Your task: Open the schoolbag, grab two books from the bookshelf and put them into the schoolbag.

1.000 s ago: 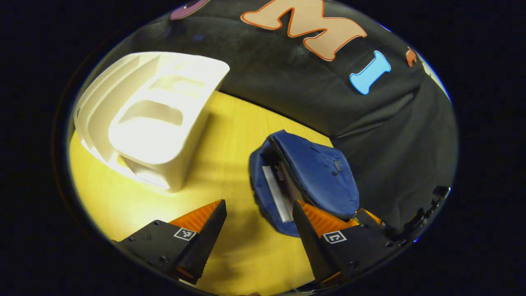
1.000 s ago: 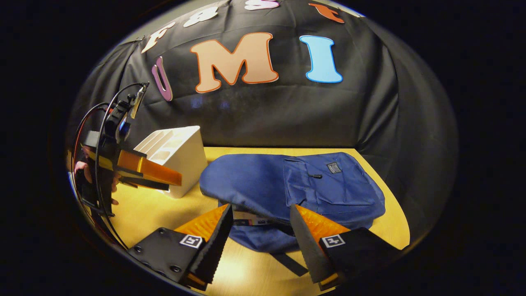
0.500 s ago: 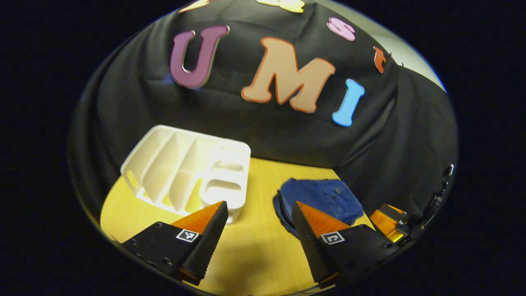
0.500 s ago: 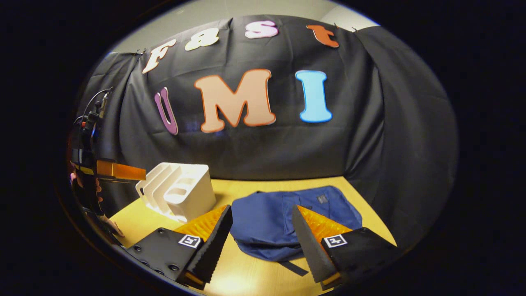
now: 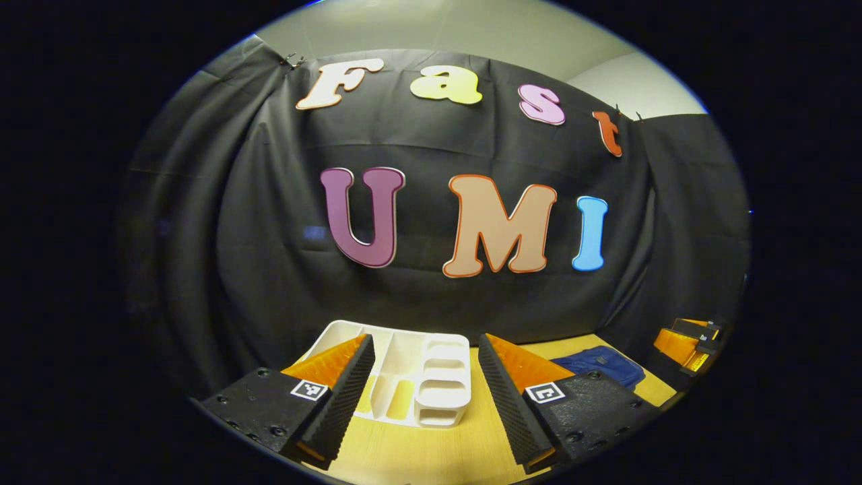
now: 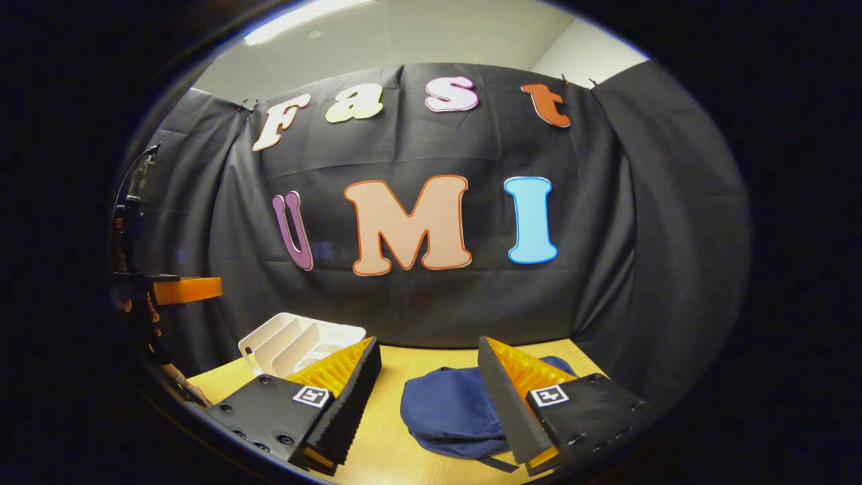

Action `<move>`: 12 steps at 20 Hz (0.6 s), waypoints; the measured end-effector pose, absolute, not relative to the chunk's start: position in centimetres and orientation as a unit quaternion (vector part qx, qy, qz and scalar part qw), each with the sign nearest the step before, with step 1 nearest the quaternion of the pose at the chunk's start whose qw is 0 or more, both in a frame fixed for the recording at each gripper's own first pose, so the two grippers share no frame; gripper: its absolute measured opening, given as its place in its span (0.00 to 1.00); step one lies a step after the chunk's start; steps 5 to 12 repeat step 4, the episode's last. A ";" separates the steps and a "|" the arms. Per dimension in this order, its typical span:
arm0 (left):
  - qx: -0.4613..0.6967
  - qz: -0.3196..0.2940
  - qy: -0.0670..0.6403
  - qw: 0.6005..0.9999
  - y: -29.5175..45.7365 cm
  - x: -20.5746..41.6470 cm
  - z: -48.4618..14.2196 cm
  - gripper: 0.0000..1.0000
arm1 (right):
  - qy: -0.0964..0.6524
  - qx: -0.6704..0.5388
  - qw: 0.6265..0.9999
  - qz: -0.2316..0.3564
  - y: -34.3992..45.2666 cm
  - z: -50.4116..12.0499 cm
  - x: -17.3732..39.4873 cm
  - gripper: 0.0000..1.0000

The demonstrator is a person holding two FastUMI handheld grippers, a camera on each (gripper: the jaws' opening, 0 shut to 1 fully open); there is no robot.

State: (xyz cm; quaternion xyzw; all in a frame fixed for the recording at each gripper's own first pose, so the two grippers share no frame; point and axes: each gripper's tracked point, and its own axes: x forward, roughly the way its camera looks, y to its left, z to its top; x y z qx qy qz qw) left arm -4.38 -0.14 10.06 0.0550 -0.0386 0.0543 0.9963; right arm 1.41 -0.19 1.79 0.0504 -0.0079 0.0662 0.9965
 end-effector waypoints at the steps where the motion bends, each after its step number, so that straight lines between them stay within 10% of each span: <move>1: 0.057 0.060 -0.044 0.996 0.4 -4.6 10.4 0.90 | -0.013 0.048 0.996 0.068 0.3 2.2 1.4 0.92; 12: 0.047 0.065 -0.062 0.995 0.9 -5.1 11.3 0.90 | -0.024 0.043 0.996 0.069 1.0 3.3 0.8 0.92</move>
